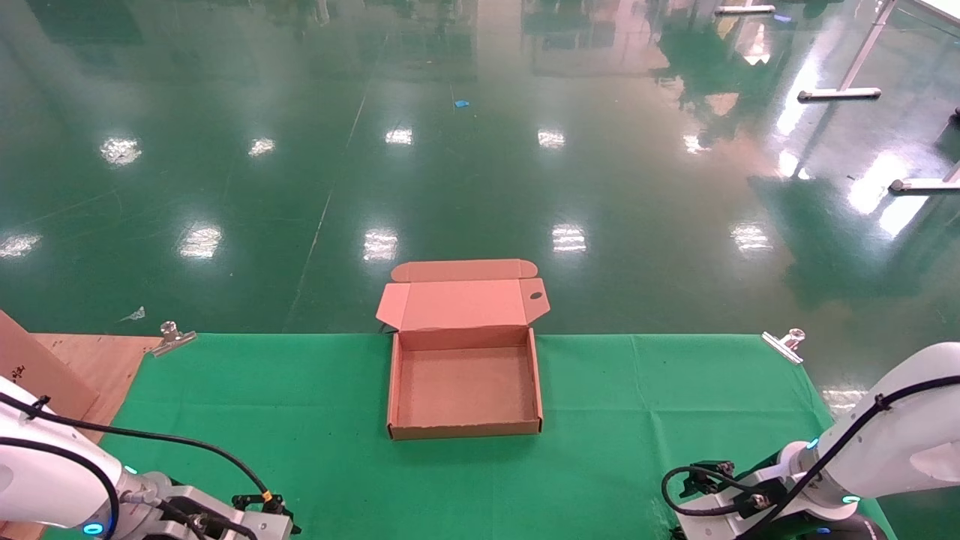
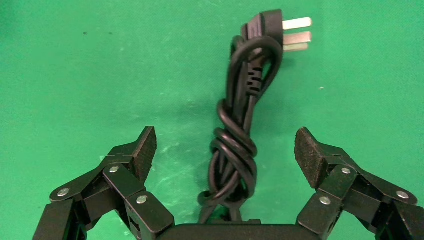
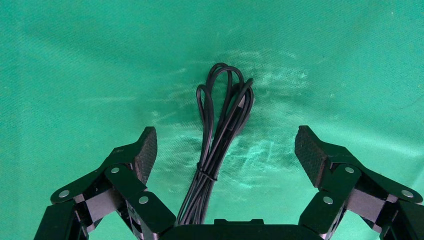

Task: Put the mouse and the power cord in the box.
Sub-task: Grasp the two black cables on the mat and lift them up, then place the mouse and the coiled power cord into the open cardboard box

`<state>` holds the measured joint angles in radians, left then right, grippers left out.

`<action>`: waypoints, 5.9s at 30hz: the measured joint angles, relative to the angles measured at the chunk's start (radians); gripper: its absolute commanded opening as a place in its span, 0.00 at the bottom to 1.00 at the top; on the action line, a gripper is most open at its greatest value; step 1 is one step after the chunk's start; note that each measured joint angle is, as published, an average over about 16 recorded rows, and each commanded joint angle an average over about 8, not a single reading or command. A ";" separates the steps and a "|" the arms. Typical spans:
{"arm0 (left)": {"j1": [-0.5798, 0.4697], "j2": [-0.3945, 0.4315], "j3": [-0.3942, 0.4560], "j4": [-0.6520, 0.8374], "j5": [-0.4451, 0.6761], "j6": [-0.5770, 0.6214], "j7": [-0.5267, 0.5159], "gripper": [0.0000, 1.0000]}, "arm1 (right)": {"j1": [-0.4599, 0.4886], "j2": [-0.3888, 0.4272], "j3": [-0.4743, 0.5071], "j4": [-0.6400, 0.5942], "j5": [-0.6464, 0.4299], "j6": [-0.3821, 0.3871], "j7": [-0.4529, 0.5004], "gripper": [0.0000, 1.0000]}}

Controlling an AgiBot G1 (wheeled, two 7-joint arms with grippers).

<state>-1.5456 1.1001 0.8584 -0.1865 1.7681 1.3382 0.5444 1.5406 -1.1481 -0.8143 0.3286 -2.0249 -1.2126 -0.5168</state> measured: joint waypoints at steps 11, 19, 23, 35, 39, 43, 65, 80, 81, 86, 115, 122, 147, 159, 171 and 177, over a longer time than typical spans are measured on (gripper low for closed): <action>-0.015 0.014 0.000 0.042 0.001 -0.002 0.029 0.00 | 0.031 -0.016 0.009 -0.102 0.016 0.010 -0.074 0.00; -0.021 0.020 -0.001 0.064 -0.001 0.001 0.045 0.00 | 0.046 -0.026 0.011 -0.159 0.020 0.022 -0.108 0.00; -0.023 0.021 -0.001 0.075 -0.002 0.003 0.053 0.00 | 0.052 -0.032 0.012 -0.181 0.021 0.028 -0.122 0.00; -0.030 0.018 -0.005 0.104 -0.008 0.015 0.075 0.00 | 0.063 -0.047 0.016 -0.232 0.026 0.038 -0.154 0.00; -0.032 0.019 -0.006 0.112 -0.010 0.020 0.080 0.00 | 0.066 -0.050 0.018 -0.244 0.029 0.039 -0.162 0.00; -0.034 0.018 -0.007 0.120 -0.011 0.025 0.085 0.00 | 0.070 -0.052 0.020 -0.255 0.032 0.039 -0.170 0.00; -0.172 -0.011 0.006 0.089 0.010 0.114 0.071 0.00 | 0.202 -0.021 0.058 -0.257 0.087 -0.084 -0.200 0.00; -0.404 0.041 0.011 -0.062 0.030 0.181 -0.048 0.00 | 0.399 -0.050 0.090 -0.153 0.133 -0.218 -0.101 0.00; -0.418 0.048 0.010 -0.068 0.029 0.178 -0.055 0.00 | 0.411 -0.058 0.092 -0.143 0.134 -0.219 -0.089 0.00; -0.480 0.095 0.003 -0.077 0.027 0.145 -0.078 0.00 | 0.462 -0.110 0.097 -0.103 0.138 -0.202 -0.029 0.00; -0.476 0.244 -0.041 0.058 -0.028 -0.267 0.009 0.00 | 0.461 -0.216 -0.048 0.070 0.270 -0.003 0.139 0.00; -0.425 0.248 -0.057 0.050 -0.065 -0.299 0.043 0.00 | 0.467 -0.212 -0.093 0.069 0.315 0.002 0.141 0.00; 0.011 0.272 -0.018 -0.178 -0.344 -0.710 0.124 0.00 | 0.509 -0.178 -0.116 -0.078 0.427 -0.105 -0.007 0.00; 0.046 0.269 0.113 -0.220 -0.428 -0.791 0.056 0.82 | 0.507 -0.184 -0.113 -0.137 0.440 -0.108 -0.057 0.00; 0.032 0.267 0.208 -0.229 -0.499 -0.822 0.042 1.00 | 0.499 -0.192 -0.117 -0.157 0.449 -0.110 -0.069 0.00; 0.017 0.264 0.227 -0.225 -0.553 -0.826 0.047 1.00 | 0.496 -0.197 -0.122 -0.143 0.451 -0.111 -0.056 0.00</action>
<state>-1.5282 1.3636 1.0850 -0.4119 1.2150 0.5123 0.5911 2.0366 -1.3452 -0.9368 0.1859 -1.5736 -1.3235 -0.5730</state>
